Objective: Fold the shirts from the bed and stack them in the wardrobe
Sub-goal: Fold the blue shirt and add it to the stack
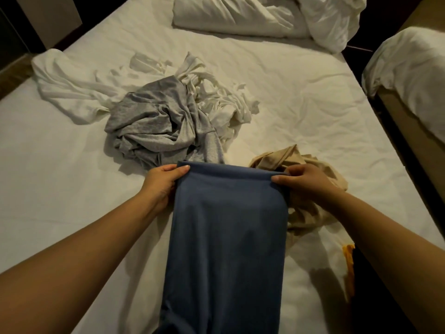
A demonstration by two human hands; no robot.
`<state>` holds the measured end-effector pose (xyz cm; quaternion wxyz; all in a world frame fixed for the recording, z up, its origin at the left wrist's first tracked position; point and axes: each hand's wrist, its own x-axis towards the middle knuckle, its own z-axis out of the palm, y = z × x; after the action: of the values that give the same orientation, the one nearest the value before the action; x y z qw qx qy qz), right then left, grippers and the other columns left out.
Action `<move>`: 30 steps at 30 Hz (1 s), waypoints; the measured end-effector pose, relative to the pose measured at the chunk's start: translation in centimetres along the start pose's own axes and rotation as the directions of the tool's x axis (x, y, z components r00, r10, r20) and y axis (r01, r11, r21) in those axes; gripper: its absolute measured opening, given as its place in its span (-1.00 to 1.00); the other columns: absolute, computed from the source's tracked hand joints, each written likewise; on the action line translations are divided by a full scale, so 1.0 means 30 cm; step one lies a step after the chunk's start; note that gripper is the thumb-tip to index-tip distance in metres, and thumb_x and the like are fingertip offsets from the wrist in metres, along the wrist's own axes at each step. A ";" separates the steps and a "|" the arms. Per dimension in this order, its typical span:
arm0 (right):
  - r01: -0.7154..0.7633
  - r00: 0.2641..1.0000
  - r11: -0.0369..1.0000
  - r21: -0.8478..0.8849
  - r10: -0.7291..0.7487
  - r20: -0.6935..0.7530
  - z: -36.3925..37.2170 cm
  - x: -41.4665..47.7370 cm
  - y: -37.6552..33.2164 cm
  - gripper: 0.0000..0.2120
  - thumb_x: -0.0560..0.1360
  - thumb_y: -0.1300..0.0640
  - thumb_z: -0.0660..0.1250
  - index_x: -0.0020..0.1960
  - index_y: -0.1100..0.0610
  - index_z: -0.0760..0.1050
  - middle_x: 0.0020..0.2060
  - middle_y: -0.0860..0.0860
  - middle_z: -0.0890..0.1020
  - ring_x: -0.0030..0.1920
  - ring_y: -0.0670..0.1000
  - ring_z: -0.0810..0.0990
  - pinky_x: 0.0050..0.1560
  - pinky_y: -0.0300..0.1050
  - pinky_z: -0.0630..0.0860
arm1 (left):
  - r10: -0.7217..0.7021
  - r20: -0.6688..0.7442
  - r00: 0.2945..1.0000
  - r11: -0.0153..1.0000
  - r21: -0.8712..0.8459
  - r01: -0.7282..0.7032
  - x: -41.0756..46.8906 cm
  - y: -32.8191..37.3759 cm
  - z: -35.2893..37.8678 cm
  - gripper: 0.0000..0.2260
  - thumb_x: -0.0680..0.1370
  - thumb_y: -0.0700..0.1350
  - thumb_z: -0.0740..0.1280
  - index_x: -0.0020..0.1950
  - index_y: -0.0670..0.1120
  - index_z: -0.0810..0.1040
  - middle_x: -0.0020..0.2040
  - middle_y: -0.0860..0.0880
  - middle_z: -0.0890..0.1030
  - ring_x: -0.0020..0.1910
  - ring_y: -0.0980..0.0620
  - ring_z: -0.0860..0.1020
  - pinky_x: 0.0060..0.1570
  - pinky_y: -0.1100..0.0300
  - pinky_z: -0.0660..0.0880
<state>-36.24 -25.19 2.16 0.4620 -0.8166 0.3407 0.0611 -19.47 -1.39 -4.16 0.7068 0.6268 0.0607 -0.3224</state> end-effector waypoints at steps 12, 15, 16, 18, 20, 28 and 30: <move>-0.295 0.934 0.915 0.275 0.216 0.283 0.021 0.079 0.024 -0.72 0.42 -0.01 0.41 -0.04 0.20 0.56 -0.26 0.09 0.58 -0.27 0.01 0.52 -0.25 -0.19 0.50 | 0.024 0.081 0.996 0.999 -0.035 -0.021 0.042 -0.039 -0.013 -0.92 0.51 -0.28 0.31 -0.10 -0.13 0.56 -0.39 0.04 0.65 -0.42 0.14 0.60 -0.41 0.34 0.52; -0.385 0.911 0.875 0.295 0.308 0.275 0.029 0.105 0.028 -0.71 0.46 -0.01 0.38 0.04 0.20 0.57 -0.23 0.08 0.63 -0.26 0.00 0.56 -0.31 -0.17 0.48 | 0.040 0.113 0.993 0.999 -0.019 -0.038 0.033 -0.045 -0.020 -0.91 0.51 -0.29 0.31 -0.10 -0.14 0.57 -0.35 0.03 0.66 -0.37 0.12 0.61 -0.36 0.33 0.54; -0.385 0.909 0.882 0.272 0.313 0.274 0.033 0.109 0.019 -0.76 0.47 0.06 0.38 0.02 0.23 0.57 -0.22 0.09 0.62 -0.25 0.00 0.56 -0.31 -0.18 0.49 | 0.045 0.120 0.992 0.999 -0.019 -0.043 0.031 -0.047 -0.022 -0.91 0.51 -0.30 0.31 -0.10 -0.14 0.58 -0.35 0.02 0.66 -0.36 0.12 0.62 -0.35 0.32 0.55; -0.394 0.892 0.890 0.232 0.309 0.329 0.035 0.115 -0.005 -0.86 0.45 0.18 0.38 -0.05 0.25 0.58 -0.23 0.12 0.59 -0.24 0.01 0.55 -0.23 -0.17 0.52 | 0.055 0.131 0.990 0.998 -0.013 -0.054 0.027 -0.050 -0.024 -0.91 0.50 -0.30 0.31 -0.10 -0.15 0.58 -0.34 0.01 0.66 -0.35 0.11 0.62 -0.33 0.32 0.55; -0.407 0.873 0.893 0.193 0.319 0.369 0.022 0.123 -0.021 -0.86 0.41 0.21 0.39 -0.06 0.24 0.59 -0.18 0.16 0.59 -0.16 0.07 0.54 -0.05 -0.10 0.51 | 0.065 0.139 0.988 0.998 -0.009 -0.064 0.023 -0.052 -0.024 -0.90 0.50 -0.31 0.31 -0.11 -0.15 0.58 -0.34 0.01 0.66 -0.36 0.11 0.61 -0.32 0.32 0.56; -0.363 0.914 0.923 0.127 0.326 0.240 -0.003 0.138 -0.034 -0.87 0.44 0.33 0.37 -0.10 0.14 0.58 -0.13 0.15 0.56 -0.13 0.08 0.49 -0.13 -0.11 0.50 | 0.076 0.147 0.986 0.997 0.008 -0.079 0.016 -0.052 -0.026 -0.89 0.50 -0.31 0.30 -0.11 -0.14 0.59 -0.34 0.01 0.66 -0.35 0.11 0.61 -0.28 0.29 0.57; -0.337 0.930 0.938 0.077 0.318 0.186 -0.001 0.137 -0.040 -0.87 0.41 0.32 0.41 -0.10 0.14 0.60 -0.13 0.15 0.58 -0.11 0.08 0.50 -0.08 -0.09 0.54 | 0.077 0.149 0.986 0.997 -0.006 -0.077 0.014 -0.053 -0.024 -0.89 0.51 -0.32 0.29 -0.11 -0.16 0.58 -0.35 0.01 0.66 -0.37 0.12 0.61 -0.31 0.32 0.57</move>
<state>-32.38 -26.88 1.33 0.5159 -0.7139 0.4343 0.1886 -19.75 -0.91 -5.85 0.7214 0.6027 -0.0165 -0.3407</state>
